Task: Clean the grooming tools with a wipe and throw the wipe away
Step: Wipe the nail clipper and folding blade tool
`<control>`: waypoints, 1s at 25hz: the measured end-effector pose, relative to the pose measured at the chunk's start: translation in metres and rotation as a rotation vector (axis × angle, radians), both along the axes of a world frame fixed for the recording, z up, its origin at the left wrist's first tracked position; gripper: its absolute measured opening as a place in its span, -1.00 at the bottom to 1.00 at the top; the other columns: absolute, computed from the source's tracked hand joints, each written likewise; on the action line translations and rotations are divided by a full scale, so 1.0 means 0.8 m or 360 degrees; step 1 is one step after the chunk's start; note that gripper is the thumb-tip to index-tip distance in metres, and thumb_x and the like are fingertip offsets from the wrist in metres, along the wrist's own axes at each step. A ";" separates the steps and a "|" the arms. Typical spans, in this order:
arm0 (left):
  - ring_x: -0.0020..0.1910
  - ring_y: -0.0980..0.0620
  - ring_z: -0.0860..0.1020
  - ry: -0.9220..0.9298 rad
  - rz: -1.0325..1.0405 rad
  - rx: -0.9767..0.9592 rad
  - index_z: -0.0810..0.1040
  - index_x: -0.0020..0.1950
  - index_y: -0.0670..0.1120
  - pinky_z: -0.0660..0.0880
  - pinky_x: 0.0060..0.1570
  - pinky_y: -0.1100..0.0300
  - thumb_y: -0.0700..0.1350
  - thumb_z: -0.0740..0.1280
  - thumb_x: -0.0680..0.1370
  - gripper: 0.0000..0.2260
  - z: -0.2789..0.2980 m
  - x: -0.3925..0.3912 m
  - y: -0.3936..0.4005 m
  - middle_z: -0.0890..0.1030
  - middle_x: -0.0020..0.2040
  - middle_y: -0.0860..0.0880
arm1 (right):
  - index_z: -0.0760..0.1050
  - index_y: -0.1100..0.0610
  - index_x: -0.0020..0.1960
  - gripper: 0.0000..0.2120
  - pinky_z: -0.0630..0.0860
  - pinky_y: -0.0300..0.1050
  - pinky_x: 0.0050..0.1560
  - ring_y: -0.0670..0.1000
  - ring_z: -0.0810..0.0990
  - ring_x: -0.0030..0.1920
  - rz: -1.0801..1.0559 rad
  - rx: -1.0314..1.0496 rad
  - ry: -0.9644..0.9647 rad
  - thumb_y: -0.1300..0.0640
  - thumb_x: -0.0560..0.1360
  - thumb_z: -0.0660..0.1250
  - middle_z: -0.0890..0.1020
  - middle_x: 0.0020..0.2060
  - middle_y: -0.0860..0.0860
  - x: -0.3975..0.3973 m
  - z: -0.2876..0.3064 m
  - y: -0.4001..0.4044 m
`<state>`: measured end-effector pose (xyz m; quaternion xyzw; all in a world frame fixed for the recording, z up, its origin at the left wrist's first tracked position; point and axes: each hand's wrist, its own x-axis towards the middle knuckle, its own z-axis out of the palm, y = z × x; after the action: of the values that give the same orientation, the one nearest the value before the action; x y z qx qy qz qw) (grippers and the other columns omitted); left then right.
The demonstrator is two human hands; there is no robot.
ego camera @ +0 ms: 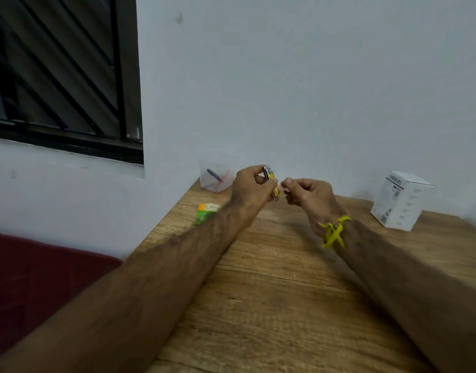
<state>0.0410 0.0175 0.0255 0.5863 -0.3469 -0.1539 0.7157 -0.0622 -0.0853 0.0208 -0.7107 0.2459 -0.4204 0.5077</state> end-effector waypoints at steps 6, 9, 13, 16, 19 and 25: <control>-0.12 0.01 0.64 -0.0884 0.0534 0.0283 0.66 0.15 -0.14 0.55 -0.03 0.11 -0.16 0.35 0.59 -0.83 0.011 0.043 0.011 0.68 -0.12 -0.04 | 0.69 0.13 -0.11 -0.89 0.60 -0.03 -0.01 -0.01 0.59 -0.21 -0.0219 -0.0019 0.0063 0.28 0.48 0.41 0.68 -0.25 0.05 0.056 -0.020 0.007; -0.07 -0.06 0.66 -0.1069 0.0699 0.0223 0.72 0.03 -0.13 0.55 0.01 0.06 -0.16 0.36 0.57 -0.85 0.034 0.072 0.028 0.73 -0.10 -0.08 | 0.71 0.14 -0.05 -0.87 0.60 -0.03 0.09 -0.05 0.60 -0.18 -0.0306 -0.0142 0.0135 0.26 0.47 0.40 0.69 -0.20 0.04 0.057 -0.022 0.003; -0.05 0.00 0.67 -0.1007 0.0939 0.0341 0.73 0.00 -0.13 0.57 0.04 0.18 -0.05 0.53 0.48 -0.82 0.082 0.123 0.046 0.73 -0.06 -0.04 | 0.71 0.12 -0.03 -0.84 0.58 -0.13 0.11 -0.06 0.65 -0.09 -0.0395 -0.0234 0.0127 0.25 0.47 0.38 0.73 -0.12 0.04 0.055 -0.022 0.001; -0.03 -0.01 0.68 -0.1067 0.0921 0.0857 0.72 -0.02 -0.14 0.59 -0.01 0.18 -0.02 0.60 0.42 -0.75 0.092 0.154 0.032 0.73 -0.02 -0.07 | 0.71 0.13 0.00 -0.84 0.53 -0.20 0.09 -0.04 0.66 -0.04 -0.0430 -0.0283 0.0158 0.24 0.49 0.37 0.72 -0.09 0.04 0.055 -0.020 0.001; 0.06 -0.13 0.67 -0.1175 0.0877 0.1255 0.68 0.09 -0.20 0.63 0.08 0.00 -0.03 0.62 0.39 -0.63 0.091 0.167 0.009 0.71 0.07 -0.15 | 0.71 0.14 0.01 -0.84 0.53 -0.18 0.12 -0.01 0.66 -0.02 -0.0404 -0.0304 0.0178 0.23 0.50 0.38 0.72 -0.09 0.05 0.055 -0.020 0.000; 0.09 -0.13 0.61 -0.1328 0.1016 0.1533 0.61 0.11 -0.11 0.49 0.10 0.05 -0.10 0.48 0.44 -0.74 0.071 0.167 -0.018 0.66 0.09 -0.09 | 0.72 0.13 0.00 -0.85 0.48 -0.25 0.08 -0.03 0.65 -0.03 -0.0402 -0.0312 0.0213 0.22 0.51 0.38 0.72 -0.11 0.04 0.059 -0.021 -0.003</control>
<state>0.1748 0.0032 0.0826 0.9203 -0.2967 0.1643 0.1948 -0.0151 -0.0874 0.0040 -0.7466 0.3243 -0.4544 0.3618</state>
